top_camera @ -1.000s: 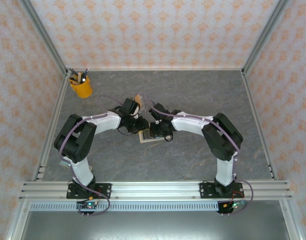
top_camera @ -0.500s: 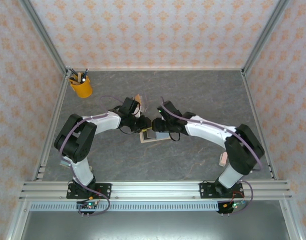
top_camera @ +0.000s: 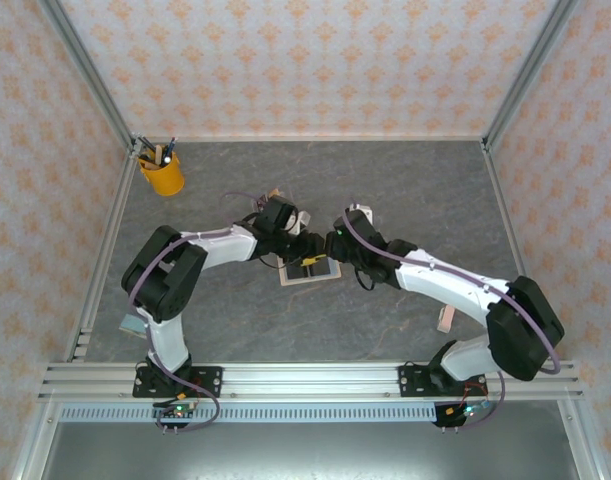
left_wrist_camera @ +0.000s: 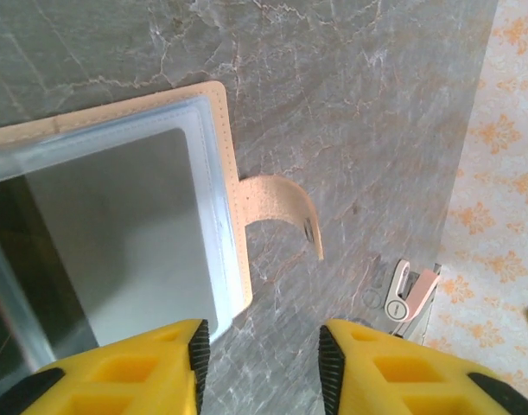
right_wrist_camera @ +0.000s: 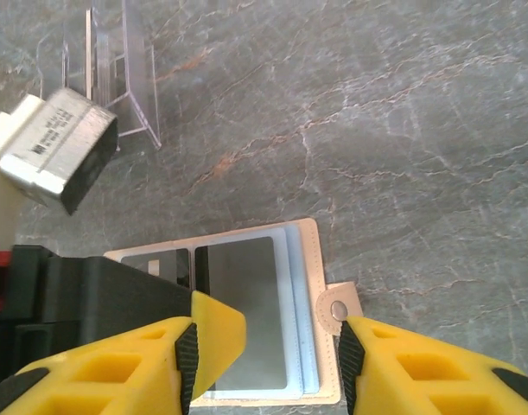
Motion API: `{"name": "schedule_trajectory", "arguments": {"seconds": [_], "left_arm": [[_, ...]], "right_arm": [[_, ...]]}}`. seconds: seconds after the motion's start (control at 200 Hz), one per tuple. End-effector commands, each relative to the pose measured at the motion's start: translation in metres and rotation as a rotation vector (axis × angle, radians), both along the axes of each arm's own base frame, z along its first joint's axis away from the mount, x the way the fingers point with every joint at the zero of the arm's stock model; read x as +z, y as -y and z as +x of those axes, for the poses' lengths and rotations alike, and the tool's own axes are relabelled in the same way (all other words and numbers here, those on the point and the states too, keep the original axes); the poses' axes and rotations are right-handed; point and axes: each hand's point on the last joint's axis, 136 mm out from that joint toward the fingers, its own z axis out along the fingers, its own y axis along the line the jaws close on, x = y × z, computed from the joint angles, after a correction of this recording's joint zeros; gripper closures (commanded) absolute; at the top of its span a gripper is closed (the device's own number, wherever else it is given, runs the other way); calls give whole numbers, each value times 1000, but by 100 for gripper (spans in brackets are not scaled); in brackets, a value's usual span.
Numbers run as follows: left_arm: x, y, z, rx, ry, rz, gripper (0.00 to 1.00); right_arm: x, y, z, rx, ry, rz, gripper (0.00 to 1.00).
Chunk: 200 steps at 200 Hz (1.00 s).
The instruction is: Take the credit cards out of the card holder
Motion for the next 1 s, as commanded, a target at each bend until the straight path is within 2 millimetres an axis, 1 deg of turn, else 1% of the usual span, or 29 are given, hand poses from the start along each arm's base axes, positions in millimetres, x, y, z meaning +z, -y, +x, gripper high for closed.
{"name": "schedule_trajectory", "arguments": {"seconds": [0.0, 0.085, 0.15, 0.22, 0.285, 0.38, 0.43, 0.505, 0.545, 0.626, 0.686, 0.836, 0.996], "left_arm": [[4, 2, 10, 18, 8, -4, 55], [6, -2, 13, 33, 19, 13, 54], [11, -12, 14, 60, 35, 38, 54], [18, -31, 17, 105, 57, 68, 55], [22, -53, 19, 166, 70, 105, 57], [25, -90, 17, 250, 81, 196, 58], [26, -105, 14, 285, 87, 241, 58], [28, -124, 8, 325, 92, 293, 59], [30, -130, 4, 337, 98, 318, 60], [32, -136, -1, 347, 105, 334, 61], [31, -137, -6, 347, 100, 336, 62], [25, -136, -12, 346, 81, 325, 66], [20, -135, -14, 340, 72, 335, 68]], "right_arm": [[9, 11, 8, -64, 53, 3, 50], [7, 10, 7, -57, 43, 4, 50], [7, 4, 6, -28, 35, 17, 50], [7, -5, 4, 17, 21, 41, 50], [7, -15, 3, 67, 3, 71, 50], [7, -34, 0, 152, -38, 128, 51], [3, -45, -2, 200, -79, 161, 52], [-3, -62, -4, 265, -143, 206, 53], [-8, -70, -4, 289, -178, 221, 55], [-19, -83, -5, 323, -246, 235, 60], [-28, -87, -4, 323, -287, 236, 63], [-50, -91, 2, 307, -371, 240, 66], [-64, -91, 5, 297, -423, 249, 68]]}}
